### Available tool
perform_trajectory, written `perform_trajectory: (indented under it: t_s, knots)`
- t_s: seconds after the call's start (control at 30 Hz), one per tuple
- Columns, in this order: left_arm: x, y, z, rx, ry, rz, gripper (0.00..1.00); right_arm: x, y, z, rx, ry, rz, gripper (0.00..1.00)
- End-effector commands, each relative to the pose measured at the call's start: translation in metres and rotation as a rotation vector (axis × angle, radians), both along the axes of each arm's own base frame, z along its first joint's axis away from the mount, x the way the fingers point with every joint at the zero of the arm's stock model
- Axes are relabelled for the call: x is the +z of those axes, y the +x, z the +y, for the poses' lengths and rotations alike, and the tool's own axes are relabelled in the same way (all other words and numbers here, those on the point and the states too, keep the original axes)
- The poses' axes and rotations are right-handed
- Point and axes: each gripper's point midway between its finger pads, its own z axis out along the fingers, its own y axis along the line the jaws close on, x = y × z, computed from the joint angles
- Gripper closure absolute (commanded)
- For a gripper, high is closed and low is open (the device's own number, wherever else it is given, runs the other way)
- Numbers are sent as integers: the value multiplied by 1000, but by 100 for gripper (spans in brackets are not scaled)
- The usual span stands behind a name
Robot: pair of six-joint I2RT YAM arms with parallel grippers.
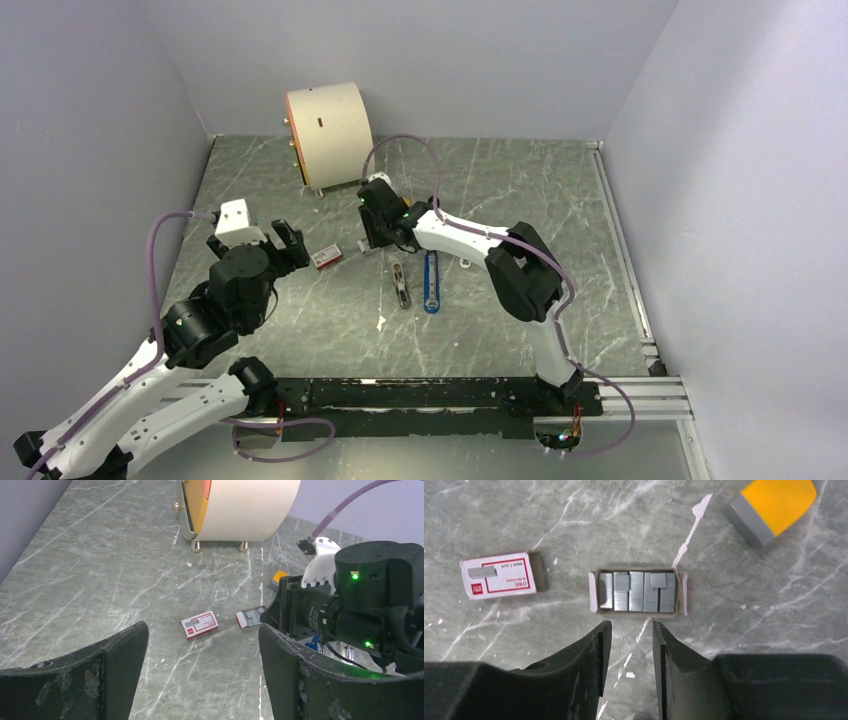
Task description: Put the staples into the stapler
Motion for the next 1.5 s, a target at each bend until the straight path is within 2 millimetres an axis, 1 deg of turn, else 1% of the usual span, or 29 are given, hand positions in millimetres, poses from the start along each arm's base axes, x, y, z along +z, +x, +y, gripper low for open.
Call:
perform_trajectory:
  t_s: [0.0, 0.17, 0.23, 0.3, 0.37, 0.5, 0.67, 0.8, 0.87, 1.03, 1.13, 1.47]
  knots:
    - [3, 2, 3, 22, -2, -15, 15, 5, 8, 18, 52, 7, -17, 60]
    - [2, 2, 3, 25, 3, -11, 14, -15, 11, 29, 58, -21, -2, 60]
    - [2, 3, 3, 26, 4, -11, 14, -16, 12, 32, 56, -23, -7, 64]
    - [2, 3, 3, 26, 6, -10, 14, -13, 14, 33, 49, -22, -14, 70]
    - [1, 3, 3, 25, 9, -7, 14, -10, 16, 34, 39, -15, -26, 73]
    - [1, 4, 2, 24, 12, -4, 14, -12, 18, 32, 25, -25, -27, 72]
    - [0, 4, 2, 24, 14, -4, 14, -23, 18, 33, 25, -42, -7, 68]
    - [-1, 4, 1, 18, 18, -2, 14, -23, 21, 36, 16, -37, -11, 67]
    - [0, 5, 0, 17, 19, -1, 14, -24, 24, 34, 3, -47, -16, 68]
    - [0, 4, 2, 22, 17, -2, 14, -28, 26, 32, -9, -61, -20, 75]
    - [1, 3, 2, 23, 15, -6, 14, -33, 26, 31, -9, -72, -17, 76]
    - [1, 3, 3, 23, 12, -7, 14, -43, 26, 33, 3, -85, -4, 70]
